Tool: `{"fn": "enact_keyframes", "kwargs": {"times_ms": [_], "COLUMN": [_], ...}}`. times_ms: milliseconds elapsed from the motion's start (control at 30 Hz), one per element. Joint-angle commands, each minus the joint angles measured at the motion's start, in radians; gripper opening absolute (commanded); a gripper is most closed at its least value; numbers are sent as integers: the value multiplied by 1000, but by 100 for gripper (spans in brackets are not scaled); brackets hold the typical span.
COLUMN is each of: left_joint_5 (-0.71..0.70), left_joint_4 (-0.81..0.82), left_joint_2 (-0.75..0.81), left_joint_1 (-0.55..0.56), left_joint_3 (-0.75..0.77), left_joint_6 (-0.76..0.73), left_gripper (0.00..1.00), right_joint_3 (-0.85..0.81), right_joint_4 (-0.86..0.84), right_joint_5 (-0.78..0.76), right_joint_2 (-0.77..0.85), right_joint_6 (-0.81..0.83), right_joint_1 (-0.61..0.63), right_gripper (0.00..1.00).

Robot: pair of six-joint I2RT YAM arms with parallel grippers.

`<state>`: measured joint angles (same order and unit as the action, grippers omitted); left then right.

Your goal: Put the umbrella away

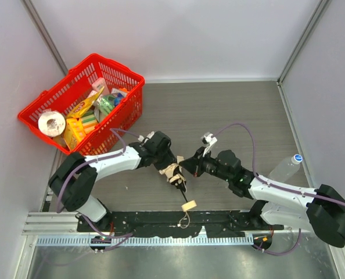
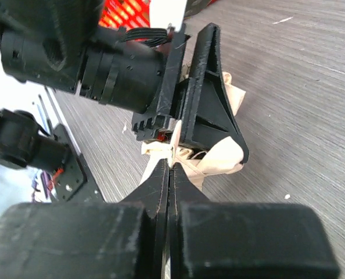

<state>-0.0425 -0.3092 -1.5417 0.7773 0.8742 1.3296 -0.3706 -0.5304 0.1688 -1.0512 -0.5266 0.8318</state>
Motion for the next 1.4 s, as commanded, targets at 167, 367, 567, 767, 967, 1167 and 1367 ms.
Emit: {"fn": "enact_keyframes", "kwargs": {"times_ms": [167,367,567,767,967,1167,1367], "left_joint_5": [-209,-183,-185,-172,-188,-180,-119], "left_joint_4": [-277,-269,-258,-263,-271,-249,-229], "left_joint_2": [-115,-150,-133,-123,-120,-113,-94], "left_joint_1": [26,39,39,39,36,33,27], "left_joint_3": [74,91,74,78,95,109,126], "left_joint_6": [-21,-15,-32,-53,-105,-156,-168], "left_gripper": [0,0,0,0,0,0,0], "right_joint_3": [-140,-246,-235,-269,-275,-300,-245], "right_joint_4": [-166,-25,67,130,252,342,195], "right_joint_5": [-71,-149,-274,-432,-497,-384,-235], "right_joint_2": [-32,-174,-222,-309,-362,-389,-446], "right_joint_6": [252,444,580,698,751,673,536], "right_joint_1": [161,294,346,435,487,489,481], "right_gripper": [0,0,0,0,0,0,1]}}
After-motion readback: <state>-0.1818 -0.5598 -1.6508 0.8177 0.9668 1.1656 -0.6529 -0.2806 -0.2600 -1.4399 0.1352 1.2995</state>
